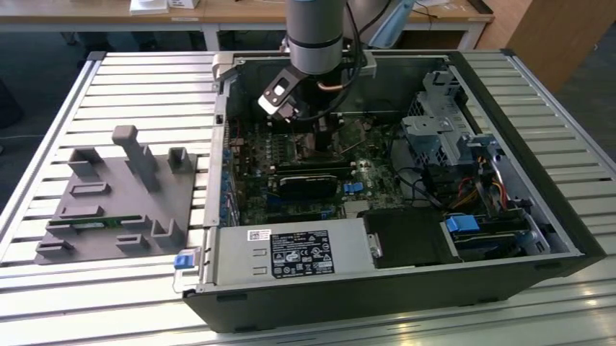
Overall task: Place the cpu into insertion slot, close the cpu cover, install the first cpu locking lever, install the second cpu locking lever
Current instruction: 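Place the cpu into insertion slot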
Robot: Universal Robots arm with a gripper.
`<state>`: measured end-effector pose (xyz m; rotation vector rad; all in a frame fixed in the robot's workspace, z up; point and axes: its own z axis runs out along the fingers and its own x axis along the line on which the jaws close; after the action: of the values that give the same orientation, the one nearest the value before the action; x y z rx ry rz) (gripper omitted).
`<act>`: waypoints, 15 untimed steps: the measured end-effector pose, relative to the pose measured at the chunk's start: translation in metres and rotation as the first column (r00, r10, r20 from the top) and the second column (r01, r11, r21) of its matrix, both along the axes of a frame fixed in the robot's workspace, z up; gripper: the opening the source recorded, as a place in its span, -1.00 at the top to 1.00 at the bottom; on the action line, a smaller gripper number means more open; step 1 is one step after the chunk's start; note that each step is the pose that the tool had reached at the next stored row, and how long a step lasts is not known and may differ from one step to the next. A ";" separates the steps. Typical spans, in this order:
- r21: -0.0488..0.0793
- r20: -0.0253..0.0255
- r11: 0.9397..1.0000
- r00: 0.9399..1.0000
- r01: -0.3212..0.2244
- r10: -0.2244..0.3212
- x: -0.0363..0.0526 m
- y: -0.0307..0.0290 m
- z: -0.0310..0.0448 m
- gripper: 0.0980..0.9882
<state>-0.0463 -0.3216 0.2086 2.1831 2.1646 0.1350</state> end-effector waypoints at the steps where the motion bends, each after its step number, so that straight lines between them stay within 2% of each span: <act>1: 0.000 0.000 1.000 1.000 0.000 0.000 -0.0002 0.0005 -0.0018 0.04; 8: -0.001 -0.001 1.000 1.000 0.000 0.000 -0.0006 0.0020 -0.0108 0.04; 15: -0.001 -0.001 1.000 1.000 0.001 -0.001 -0.0028 0.0020 -0.0120 0.04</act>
<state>-0.0491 -0.3196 0.1966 2.1837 2.1631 0.1327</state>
